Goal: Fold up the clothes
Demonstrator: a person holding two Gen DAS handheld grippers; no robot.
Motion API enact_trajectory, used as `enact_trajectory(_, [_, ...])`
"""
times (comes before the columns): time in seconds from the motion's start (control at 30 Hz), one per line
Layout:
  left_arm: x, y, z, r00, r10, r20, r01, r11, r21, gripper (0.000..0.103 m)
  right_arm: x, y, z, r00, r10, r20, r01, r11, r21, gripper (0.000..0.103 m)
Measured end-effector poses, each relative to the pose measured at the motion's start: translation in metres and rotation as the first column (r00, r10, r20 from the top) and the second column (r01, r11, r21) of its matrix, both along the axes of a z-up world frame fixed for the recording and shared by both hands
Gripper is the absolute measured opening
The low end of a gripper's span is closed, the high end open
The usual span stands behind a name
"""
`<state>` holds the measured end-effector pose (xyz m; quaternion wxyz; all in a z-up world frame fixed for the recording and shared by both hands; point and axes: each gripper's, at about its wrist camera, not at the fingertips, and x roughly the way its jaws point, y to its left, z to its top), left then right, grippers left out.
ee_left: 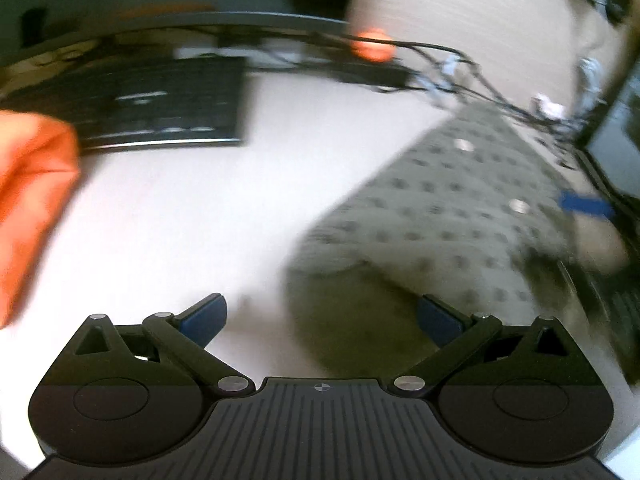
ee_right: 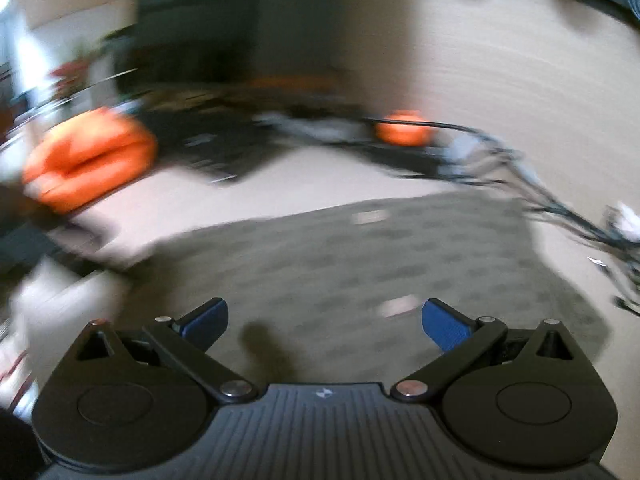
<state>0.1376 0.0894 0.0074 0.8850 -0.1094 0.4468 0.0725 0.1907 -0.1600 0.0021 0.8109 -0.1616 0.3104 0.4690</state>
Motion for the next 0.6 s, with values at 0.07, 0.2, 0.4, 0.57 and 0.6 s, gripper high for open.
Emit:
enact_trajectory(0.07, [0.001,0.003,0.002,1.0,0.022,-0.004,-0.022,1.0,0.014,0.103,-0.026,0.006,-0.004,0.996,0.089,-0.023,-0.089,0.996,-0.02,0.103])
enact_trajectory(0.2, [0.0,0.0,0.005,1.0,0.019,-0.012,-0.019,1.0,0.017,0.103,-0.054,0.016,-0.018,0.99,0.143,-0.002,-0.143,0.987,-0.08,0.103])
enact_trajectory(0.4, [0.001,-0.006,0.006,1.0,0.014,-0.018,-0.014,1.0,0.025,0.103,-0.074,0.023,-0.024,0.981,0.193,0.023,-0.188,0.974,-0.126,0.103])
enact_trajectory(0.57, [0.003,-0.007,0.006,1.0,0.022,-0.019,-0.021,0.999,0.024,0.103,-0.078,0.026,-0.028,0.978,0.2,0.059,-0.189,0.97,-0.154,0.103])
enact_trajectory(0.6, [0.003,-0.006,0.006,1.0,0.023,-0.018,-0.023,1.0,0.017,0.103,-0.078,0.026,-0.028,0.978,0.2,0.061,-0.189,0.97,-0.152,0.103])
